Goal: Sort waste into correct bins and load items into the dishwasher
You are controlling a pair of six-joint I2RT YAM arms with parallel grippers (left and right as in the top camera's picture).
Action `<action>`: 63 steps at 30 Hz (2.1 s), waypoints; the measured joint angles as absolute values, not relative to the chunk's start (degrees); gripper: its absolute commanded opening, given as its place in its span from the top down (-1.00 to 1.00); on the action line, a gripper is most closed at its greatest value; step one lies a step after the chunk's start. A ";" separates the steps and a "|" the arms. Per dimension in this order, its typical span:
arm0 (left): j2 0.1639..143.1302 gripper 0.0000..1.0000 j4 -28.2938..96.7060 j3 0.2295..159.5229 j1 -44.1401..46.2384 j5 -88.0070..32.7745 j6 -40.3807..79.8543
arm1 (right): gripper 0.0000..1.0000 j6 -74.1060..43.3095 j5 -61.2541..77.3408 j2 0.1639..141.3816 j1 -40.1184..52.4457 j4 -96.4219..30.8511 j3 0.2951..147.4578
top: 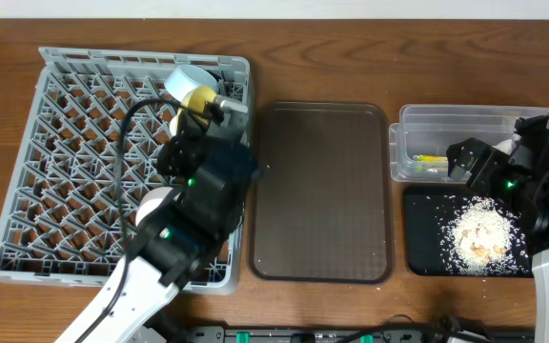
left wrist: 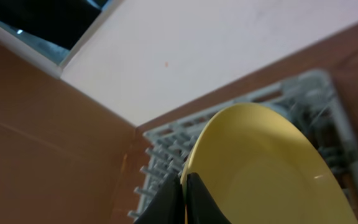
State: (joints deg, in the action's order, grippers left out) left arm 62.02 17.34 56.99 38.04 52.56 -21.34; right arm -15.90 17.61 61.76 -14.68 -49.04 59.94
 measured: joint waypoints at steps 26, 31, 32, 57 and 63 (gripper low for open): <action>72.66 -0.63 13.61 57.10 35.44 49.89 -14.83 | -0.98 -15.90 17.63 61.76 -14.66 -49.06 59.94; 64.69 -0.64 18.55 57.17 30.61 38.26 -4.69 | -0.99 -15.90 17.61 61.76 -14.68 -49.04 59.94; 62.35 -0.63 20.49 57.32 27.33 33.23 -1.13 | -0.99 -15.90 17.61 61.76 -14.68 -49.01 59.94; 71.13 0.09 33.43 57.56 -1.41 -20.88 7.60 | -0.98 -15.90 17.61 61.76 -14.68 -49.04 59.94; 69.87 0.21 33.43 57.56 -1.41 -21.52 7.57 | -0.99 -15.90 17.61 61.76 -14.68 -49.04 59.94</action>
State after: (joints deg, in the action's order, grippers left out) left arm 69.87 33.43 57.56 -1.41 -21.52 7.57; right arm -15.90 17.61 61.76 -14.68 -49.04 59.94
